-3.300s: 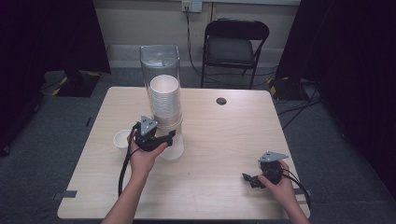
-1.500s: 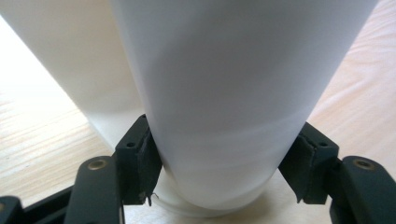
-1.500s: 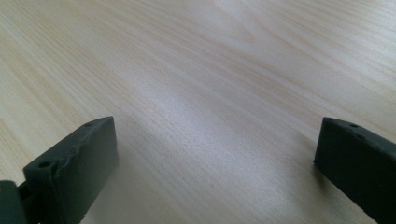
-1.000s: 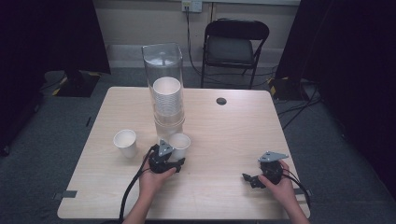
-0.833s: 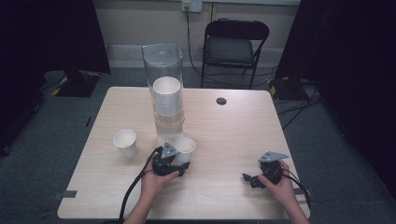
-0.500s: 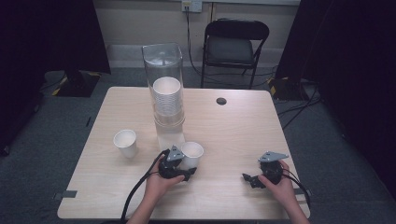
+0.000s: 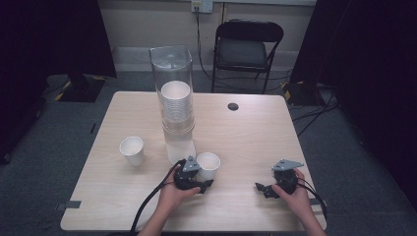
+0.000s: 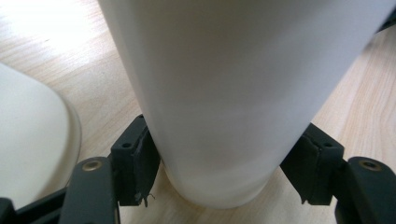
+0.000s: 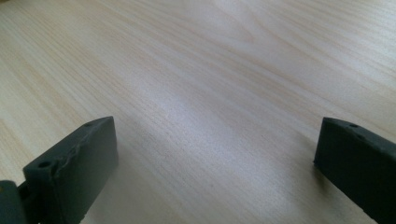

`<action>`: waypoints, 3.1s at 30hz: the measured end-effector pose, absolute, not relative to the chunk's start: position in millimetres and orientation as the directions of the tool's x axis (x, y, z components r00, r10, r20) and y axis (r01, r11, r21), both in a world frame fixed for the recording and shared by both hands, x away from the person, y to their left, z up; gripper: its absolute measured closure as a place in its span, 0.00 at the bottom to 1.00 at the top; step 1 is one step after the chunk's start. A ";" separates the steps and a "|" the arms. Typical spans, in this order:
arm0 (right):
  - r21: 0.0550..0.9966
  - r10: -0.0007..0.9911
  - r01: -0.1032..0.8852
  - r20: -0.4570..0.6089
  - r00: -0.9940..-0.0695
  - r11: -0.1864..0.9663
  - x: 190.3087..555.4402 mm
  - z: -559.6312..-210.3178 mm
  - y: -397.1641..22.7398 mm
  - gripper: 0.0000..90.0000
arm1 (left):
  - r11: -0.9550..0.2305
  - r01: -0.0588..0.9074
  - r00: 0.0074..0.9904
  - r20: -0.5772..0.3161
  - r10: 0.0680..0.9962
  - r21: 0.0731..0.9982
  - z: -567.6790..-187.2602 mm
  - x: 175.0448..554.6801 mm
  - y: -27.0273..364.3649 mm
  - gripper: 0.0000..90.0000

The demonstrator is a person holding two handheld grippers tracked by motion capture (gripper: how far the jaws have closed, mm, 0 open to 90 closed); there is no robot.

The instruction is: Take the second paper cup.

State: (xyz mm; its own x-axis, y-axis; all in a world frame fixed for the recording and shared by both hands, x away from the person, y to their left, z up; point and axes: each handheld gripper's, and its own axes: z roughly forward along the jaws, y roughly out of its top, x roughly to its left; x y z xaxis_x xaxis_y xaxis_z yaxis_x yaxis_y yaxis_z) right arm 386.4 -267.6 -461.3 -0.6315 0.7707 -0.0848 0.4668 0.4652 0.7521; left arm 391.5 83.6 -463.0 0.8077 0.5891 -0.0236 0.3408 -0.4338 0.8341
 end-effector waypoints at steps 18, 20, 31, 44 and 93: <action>0.752 0.771 0.467 -0.085 -0.632 0.465 386.4 -461.3 -267.6 0.00 | -0.495 0.312 0.827 0.025 0.561 0.811 -463.7 389.6 64.5 0.37; 0.752 0.770 0.467 -0.085 -0.632 0.465 386.4 -461.3 -267.6 0.00 | -0.501 0.310 0.829 0.028 0.558 0.808 -463.9 389.5 64.5 0.37; 0.752 0.770 0.467 -0.085 -0.632 0.466 386.4 -461.3 -267.6 0.00 | -0.532 0.309 0.832 0.047 0.553 0.788 -463.9 387.0 65.3 0.26; 0.752 0.770 0.467 -0.085 -0.632 0.465 386.4 -461.3 -267.6 0.00 | -0.555 0.349 0.825 0.033 0.564 0.755 -455.7 384.6 94.5 0.21; 0.752 0.771 0.466 -0.086 -0.631 0.466 386.5 -461.3 -267.6 0.00 | -0.480 0.418 0.754 0.000 0.656 0.772 -452.1 358.4 206.1 0.20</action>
